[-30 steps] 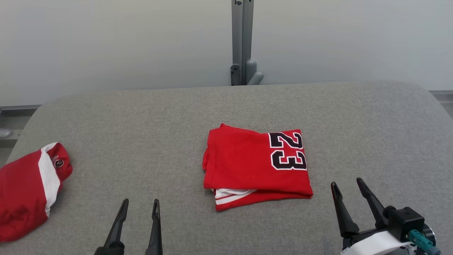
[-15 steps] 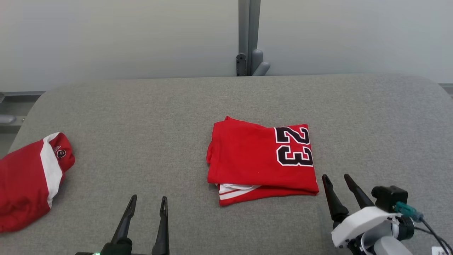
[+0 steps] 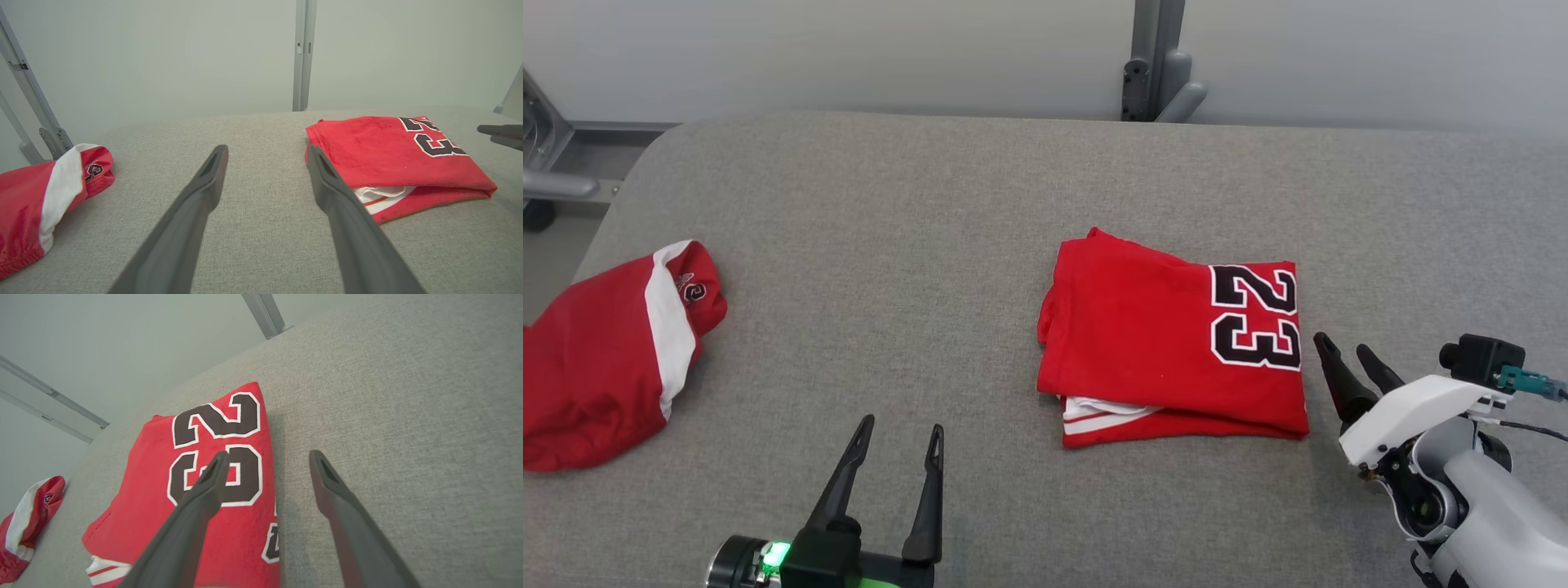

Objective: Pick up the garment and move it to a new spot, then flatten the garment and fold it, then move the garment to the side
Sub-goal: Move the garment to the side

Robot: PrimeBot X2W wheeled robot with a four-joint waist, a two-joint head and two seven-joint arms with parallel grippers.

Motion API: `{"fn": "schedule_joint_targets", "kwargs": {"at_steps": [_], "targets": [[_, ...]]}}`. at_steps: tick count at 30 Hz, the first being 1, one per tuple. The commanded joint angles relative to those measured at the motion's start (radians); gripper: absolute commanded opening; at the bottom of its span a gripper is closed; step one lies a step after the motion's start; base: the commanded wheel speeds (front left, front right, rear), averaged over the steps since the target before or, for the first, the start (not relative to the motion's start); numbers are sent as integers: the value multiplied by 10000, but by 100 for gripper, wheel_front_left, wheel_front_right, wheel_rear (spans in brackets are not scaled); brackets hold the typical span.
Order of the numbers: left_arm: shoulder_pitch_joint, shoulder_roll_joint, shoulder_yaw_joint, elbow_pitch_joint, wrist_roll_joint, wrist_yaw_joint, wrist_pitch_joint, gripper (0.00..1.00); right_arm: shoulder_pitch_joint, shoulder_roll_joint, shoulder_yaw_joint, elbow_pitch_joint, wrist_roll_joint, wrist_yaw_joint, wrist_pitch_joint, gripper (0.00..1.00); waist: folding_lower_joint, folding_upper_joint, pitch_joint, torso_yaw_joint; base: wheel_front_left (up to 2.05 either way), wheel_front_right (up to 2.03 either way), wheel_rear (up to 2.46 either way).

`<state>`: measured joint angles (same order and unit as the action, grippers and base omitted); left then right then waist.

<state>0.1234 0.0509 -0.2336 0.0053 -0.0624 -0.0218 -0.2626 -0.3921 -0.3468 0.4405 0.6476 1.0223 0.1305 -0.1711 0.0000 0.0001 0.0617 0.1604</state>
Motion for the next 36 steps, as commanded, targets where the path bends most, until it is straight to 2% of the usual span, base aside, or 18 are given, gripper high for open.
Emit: {"fn": "schedule_joint_targets", "kwargs": {"at_steps": [1, 9, 18, 19, 20, 22, 23, 31, 36], "targets": [[-189, -3, -15, 6, 1, -15, -27, 100, -100, -77, 55, 22, 127, 1, 41, 100, 0, -1, 419, 368, 0, 0, 0], [-672, -2, -433, 74, 58, 77, -26, 100, -478, -853, 794, -531, 2236, 1, 911, 100, 0, -1, 1002, 708, 0, 0, 0], [-991, -1, -804, 188, 532, 40, -26, 100, -570, -1234, 1581, -769, 3454, 1, 1398, 100, 0, -1, 1092, 798, 0, 0, 0], [-994, -1, -819, 191, 546, 42, -26, 100, -583, -1259, 1632, -798, 3534, 1, 1371, 85, 0, -1, 1098, 798, 0, 0, 0], [-1012, -1, -827, 193, 556, 38, -26, 100, -608, -1277, 1678, -844, 3620, 1, 1336, 59, 0, -1, 1105, 797, 0, 0, 0], [-1048, -1, -842, 188, 565, 39, -26, 100, -663, -1348, 1753, -993, 3747, 1, 1237, 25, 0, -1, 1123, 785, 0, 0, 0], [-1060, -1, -839, 168, 552, 65, -26, 100, -696, -1470, 1815, -1090, 3865, 1, 1157, 0, 0, -1, 1151, 755, 0, 0, 0], [-1163, 1, -776, 89, 353, 78, -27, 100, -1023, -2051, 2302, -1423, 3754, 0, 754, 0, 0, -1, 1293, 451, 0, 0, 0], [-1285, 1, -751, -32, 364, 12, -27, 100, -1442, -2452, 2659, -1524, 3546, 1, 476, 0, 0, -1, 1505, 2, 0, 0, 0]]}}
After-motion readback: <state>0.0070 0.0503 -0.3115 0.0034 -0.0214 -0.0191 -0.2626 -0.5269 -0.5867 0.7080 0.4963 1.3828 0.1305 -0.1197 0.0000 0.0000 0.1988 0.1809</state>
